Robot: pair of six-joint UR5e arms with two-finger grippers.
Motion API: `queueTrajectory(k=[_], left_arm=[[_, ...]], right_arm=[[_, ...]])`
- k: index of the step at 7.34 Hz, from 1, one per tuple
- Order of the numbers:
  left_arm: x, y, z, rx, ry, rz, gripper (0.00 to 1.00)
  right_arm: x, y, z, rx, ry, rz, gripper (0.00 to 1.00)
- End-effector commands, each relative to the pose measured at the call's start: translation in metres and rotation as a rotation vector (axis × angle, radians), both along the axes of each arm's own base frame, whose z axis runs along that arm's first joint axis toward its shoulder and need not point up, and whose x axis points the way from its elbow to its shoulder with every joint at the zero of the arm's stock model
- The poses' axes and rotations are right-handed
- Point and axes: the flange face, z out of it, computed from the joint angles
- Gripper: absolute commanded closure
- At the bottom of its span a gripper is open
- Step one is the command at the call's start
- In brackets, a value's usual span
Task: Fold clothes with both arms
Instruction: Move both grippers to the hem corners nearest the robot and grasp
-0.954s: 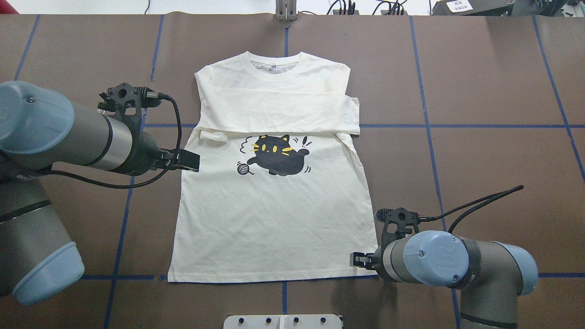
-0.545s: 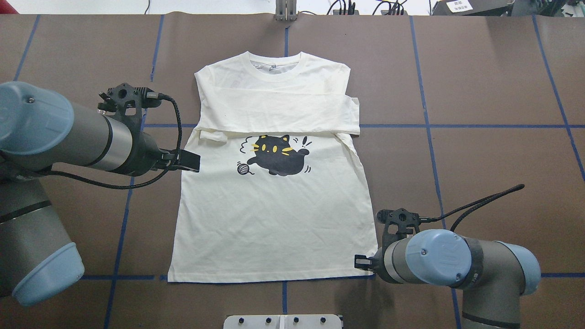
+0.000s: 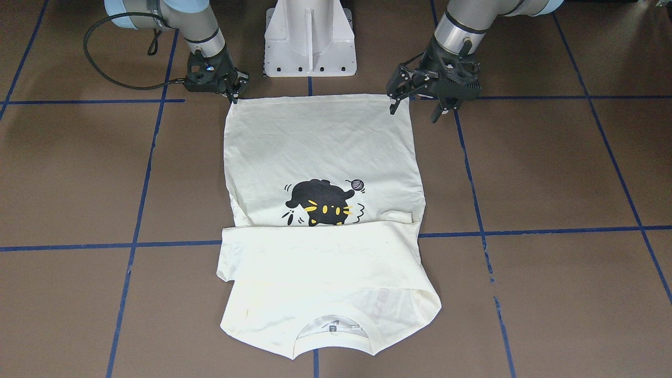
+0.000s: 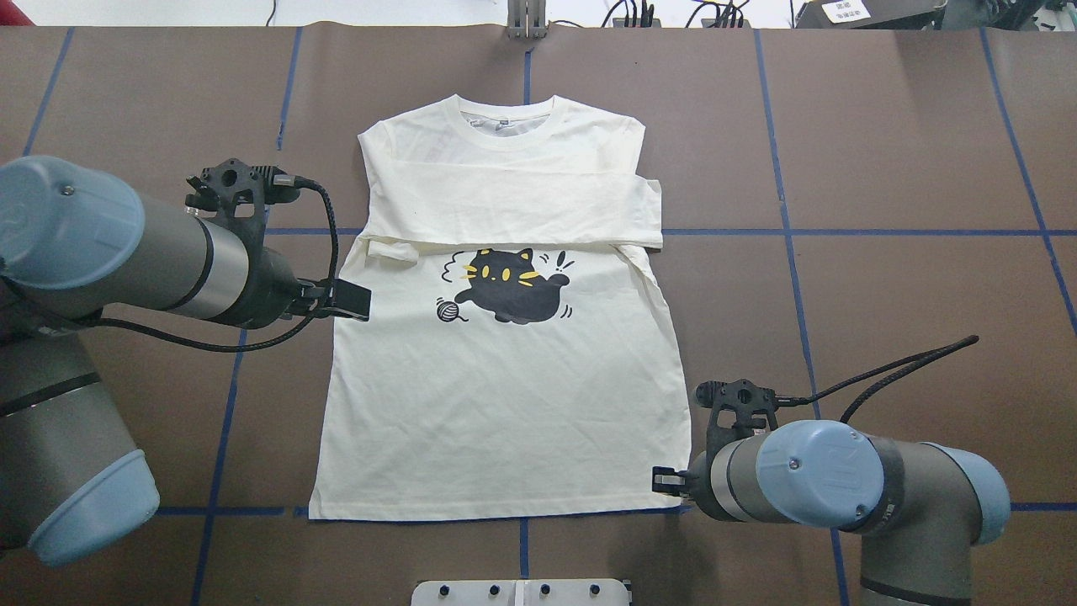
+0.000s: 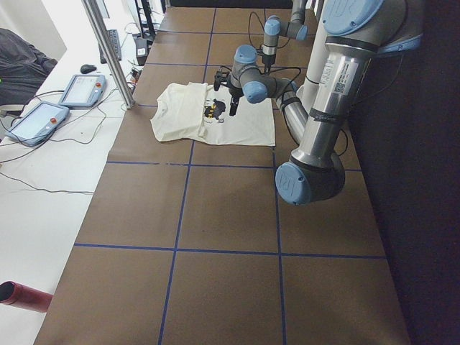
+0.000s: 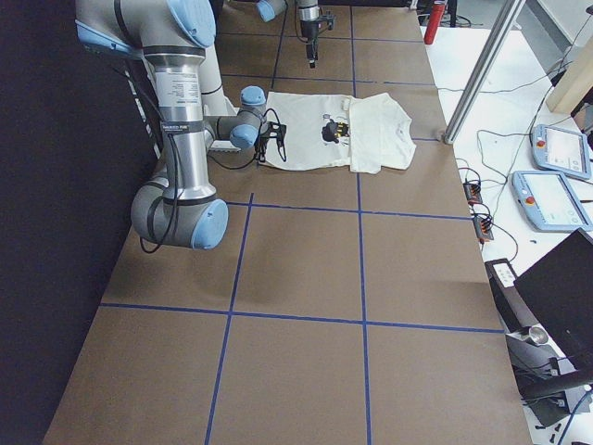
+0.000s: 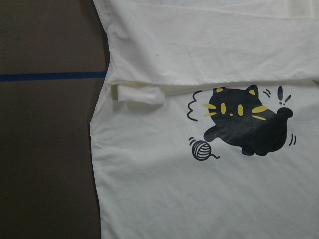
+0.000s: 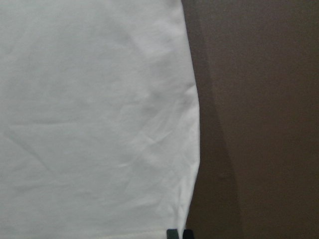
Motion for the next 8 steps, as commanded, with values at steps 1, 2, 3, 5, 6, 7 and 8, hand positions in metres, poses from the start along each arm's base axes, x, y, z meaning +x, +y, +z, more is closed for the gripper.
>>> queueTrajectory(k=[1,2,3,5,6,7,8], left_arm=[[0.052,0.054,0.013,-0.253,0.014,-0.051,0.0],[0.085,0.1,0.016,-0.291,-0.01,-0.063,0.0],[0.09,0.119,0.039,-0.333,-0.05,-0.076,0.01],[0.093,0.14,0.077,-0.358,-0.126,-0.085,0.08],[0.091,0.143,0.093,-0.365,-0.156,-0.088,0.12],[0.096,0.15,0.111,-0.369,-0.189,-0.075,0.13],[0.102,0.154,0.118,-0.361,-0.188,-0.079,0.13]], right_arm=[[0.022,-0.004,-0.015,0.004,-0.037,0.014,1.0],[0.026,-0.003,-0.017,0.009,-0.047,0.016,1.0],[0.026,-0.004,-0.018,0.011,-0.049,0.019,1.0],[0.026,-0.007,-0.022,0.015,-0.057,0.024,1.0],[0.027,-0.009,-0.023,0.015,-0.06,0.029,1.0],[0.027,-0.01,-0.023,0.016,-0.061,0.032,1.0],[0.028,-0.011,-0.023,0.015,-0.061,0.032,1.0]])
